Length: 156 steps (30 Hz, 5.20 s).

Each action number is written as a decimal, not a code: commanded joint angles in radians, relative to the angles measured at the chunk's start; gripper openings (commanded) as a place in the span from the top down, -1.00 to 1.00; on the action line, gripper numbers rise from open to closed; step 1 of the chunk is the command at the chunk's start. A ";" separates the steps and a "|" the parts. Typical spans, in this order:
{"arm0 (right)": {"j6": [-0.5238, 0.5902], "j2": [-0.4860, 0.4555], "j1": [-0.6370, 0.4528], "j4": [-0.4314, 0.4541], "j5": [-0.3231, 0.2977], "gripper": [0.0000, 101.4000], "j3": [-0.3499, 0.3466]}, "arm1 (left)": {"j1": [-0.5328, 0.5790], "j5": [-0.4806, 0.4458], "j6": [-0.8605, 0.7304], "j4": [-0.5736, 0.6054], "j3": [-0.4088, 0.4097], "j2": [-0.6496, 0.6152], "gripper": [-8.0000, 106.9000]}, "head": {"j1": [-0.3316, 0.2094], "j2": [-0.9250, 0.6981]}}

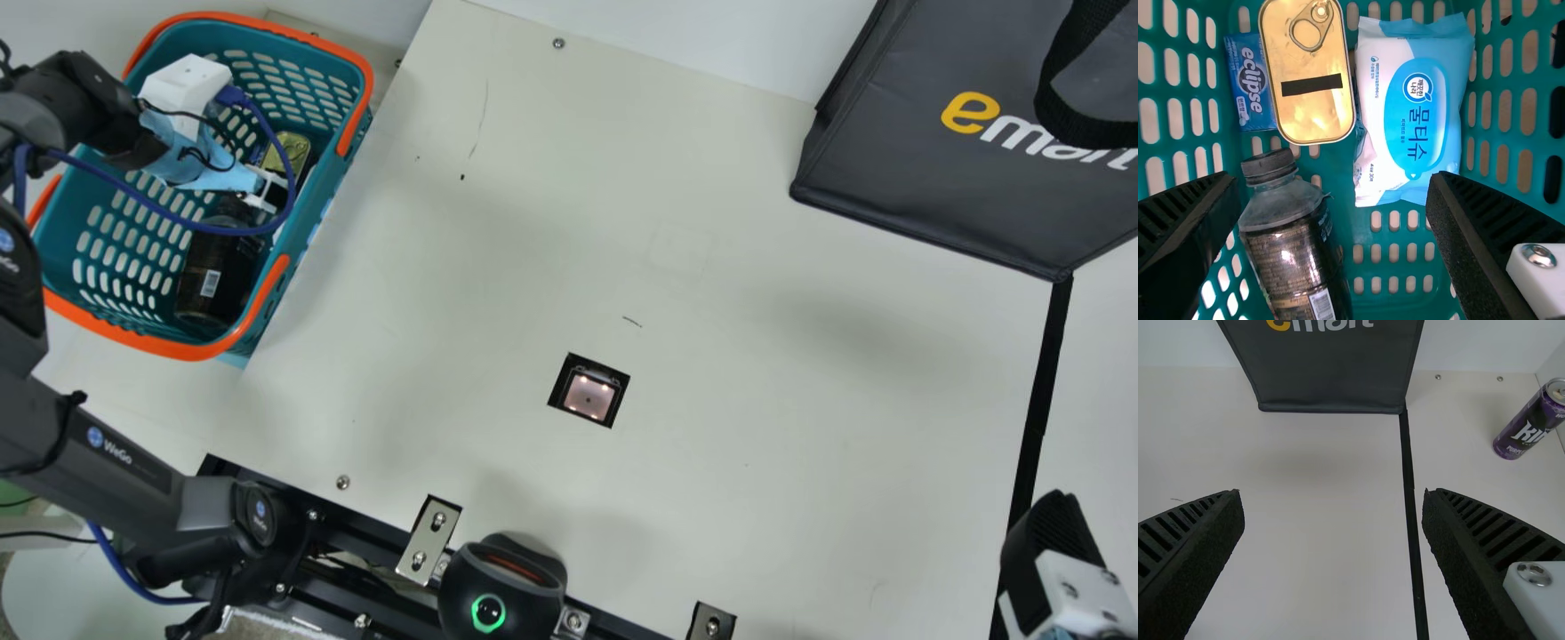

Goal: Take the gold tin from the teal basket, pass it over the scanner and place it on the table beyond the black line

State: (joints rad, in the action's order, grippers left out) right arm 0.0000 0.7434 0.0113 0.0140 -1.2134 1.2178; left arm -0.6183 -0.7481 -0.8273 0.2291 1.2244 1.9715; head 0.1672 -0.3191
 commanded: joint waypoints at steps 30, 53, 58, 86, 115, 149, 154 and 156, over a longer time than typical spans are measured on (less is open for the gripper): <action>0.000 0.000 0.000 0.000 0.001 -0.87 0.000 | 0.019 0.219 0.343 -0.197 -0.067 0.062 -0.71 | -0.029 -0.002; 0.000 0.000 0.000 0.000 0.001 -0.87 0.000 | 0.037 0.232 0.495 -0.245 -0.073 0.089 -0.71 | -0.029 -0.002; 0.000 0.000 0.000 0.000 0.001 -0.87 0.000 | 0.026 0.202 0.411 -0.167 -0.065 0.088 -0.71 | -0.029 -0.002; 0.000 0.000 0.000 0.000 0.002 -0.87 0.000 | 0.002 0.062 0.166 0.124 0.100 0.091 -0.71 | -0.029 -0.002; 0.000 0.000 0.000 0.000 0.002 -0.87 0.000 | 0.022 0.247 -0.103 0.390 0.117 0.223 -0.71 | -0.029 -0.002; 0.000 0.000 0.000 0.000 0.002 -0.87 0.000 | 0.049 0.337 -0.233 0.444 0.144 0.320 -0.71 | -0.029 -0.002; 0.000 0.000 0.000 0.000 0.002 -0.87 0.000 | 0.050 0.339 -0.232 0.439 0.145 0.324 -0.47 | -0.029 -0.002; 0.000 0.000 0.000 0.000 0.002 -0.87 0.000 | 0.051 0.340 -0.232 0.437 0.144 0.325 -0.24 | -0.029 -0.002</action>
State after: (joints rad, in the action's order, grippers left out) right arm 0.0000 0.7434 0.0113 0.0140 -1.2114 1.2178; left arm -0.5689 -0.4085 -1.0589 0.6676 1.3692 2.2962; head 0.1672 -0.3191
